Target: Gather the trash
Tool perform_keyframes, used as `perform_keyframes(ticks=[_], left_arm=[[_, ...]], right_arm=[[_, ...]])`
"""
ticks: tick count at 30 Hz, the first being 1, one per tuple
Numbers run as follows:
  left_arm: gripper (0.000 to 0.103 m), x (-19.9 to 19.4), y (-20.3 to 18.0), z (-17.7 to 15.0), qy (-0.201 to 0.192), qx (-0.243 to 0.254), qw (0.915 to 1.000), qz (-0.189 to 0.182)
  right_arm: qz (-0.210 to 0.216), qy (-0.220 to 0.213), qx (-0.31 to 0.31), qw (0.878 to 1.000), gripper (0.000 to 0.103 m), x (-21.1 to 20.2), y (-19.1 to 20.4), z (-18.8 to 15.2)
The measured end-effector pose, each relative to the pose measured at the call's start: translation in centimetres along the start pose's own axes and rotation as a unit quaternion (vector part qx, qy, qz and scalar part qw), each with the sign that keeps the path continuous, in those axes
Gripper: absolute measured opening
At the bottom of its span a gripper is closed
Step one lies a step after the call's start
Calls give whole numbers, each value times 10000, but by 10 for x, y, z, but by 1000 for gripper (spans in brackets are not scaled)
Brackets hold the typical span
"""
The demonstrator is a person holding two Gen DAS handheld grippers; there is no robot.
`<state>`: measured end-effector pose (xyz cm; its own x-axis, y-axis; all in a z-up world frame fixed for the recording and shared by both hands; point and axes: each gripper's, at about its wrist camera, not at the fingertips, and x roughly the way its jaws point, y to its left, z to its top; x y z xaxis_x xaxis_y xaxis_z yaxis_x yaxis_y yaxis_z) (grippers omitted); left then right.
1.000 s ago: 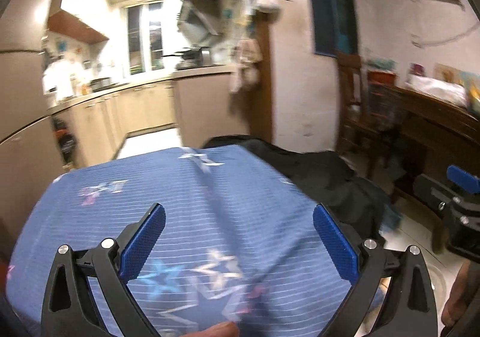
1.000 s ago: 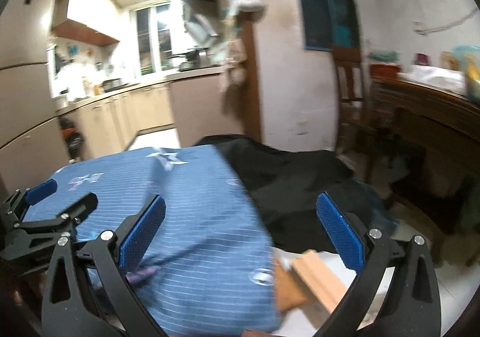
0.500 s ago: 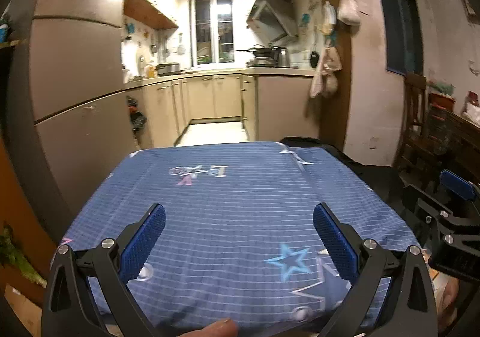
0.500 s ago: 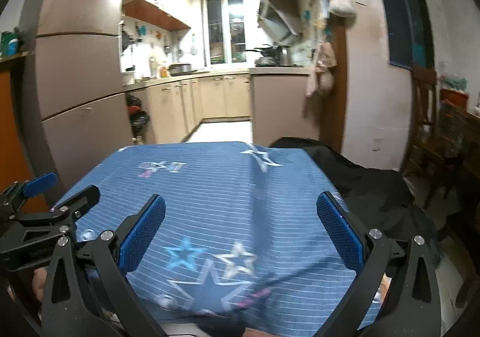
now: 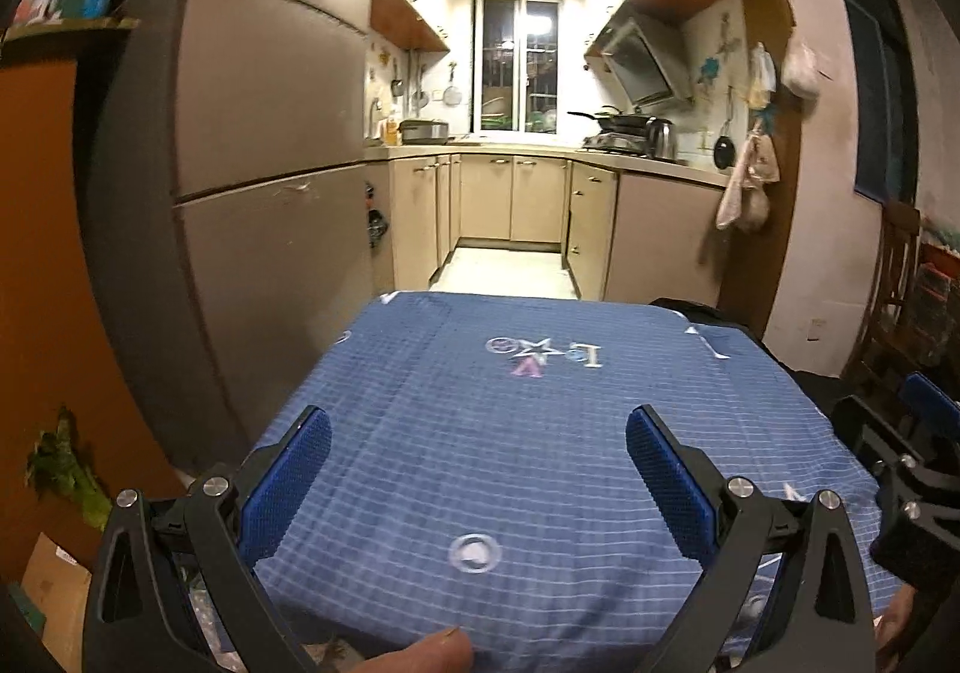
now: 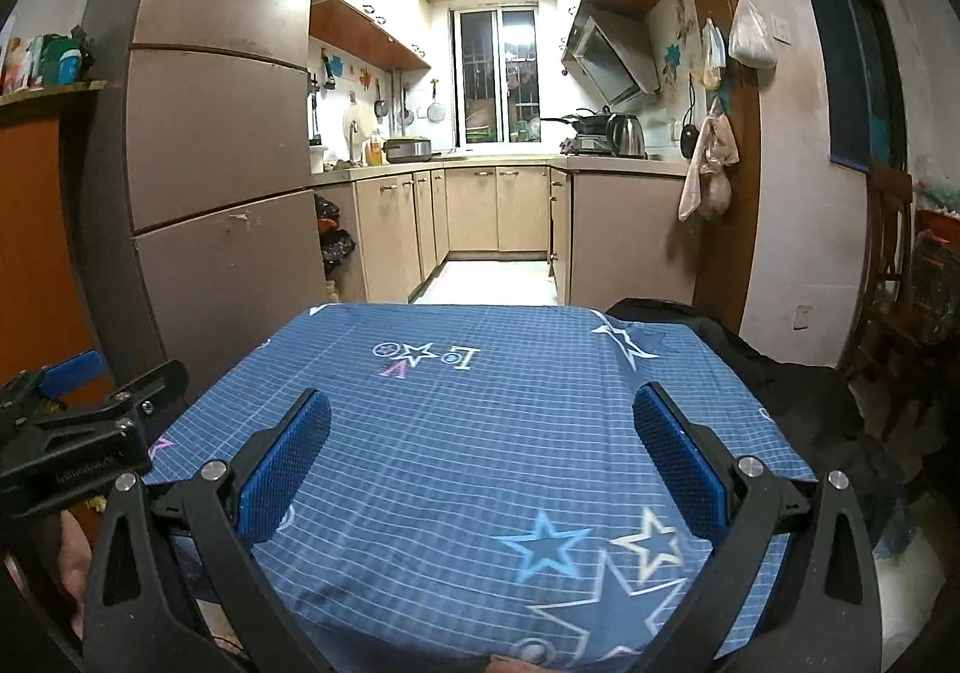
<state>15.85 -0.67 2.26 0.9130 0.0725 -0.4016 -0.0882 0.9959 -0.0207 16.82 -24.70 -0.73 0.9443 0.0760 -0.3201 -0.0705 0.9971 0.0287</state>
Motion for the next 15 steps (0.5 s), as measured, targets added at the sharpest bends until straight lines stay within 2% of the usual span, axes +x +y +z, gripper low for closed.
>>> perform_keyframes(ticks=[5,7,15], left_arm=[[98,-3,33,-1,22,-59,10000,-44],[98,-3,37,-4,99,-12,9998,-171],[98,-3,19,-17,207,208,9986,-432]], right_arm=[[-70,-49,-50,10000,98,0,18,-1],[-95,-66,-40,9999,98,-1,19,-2],[-220,-69,71,9997,98,-13,17,-9]])
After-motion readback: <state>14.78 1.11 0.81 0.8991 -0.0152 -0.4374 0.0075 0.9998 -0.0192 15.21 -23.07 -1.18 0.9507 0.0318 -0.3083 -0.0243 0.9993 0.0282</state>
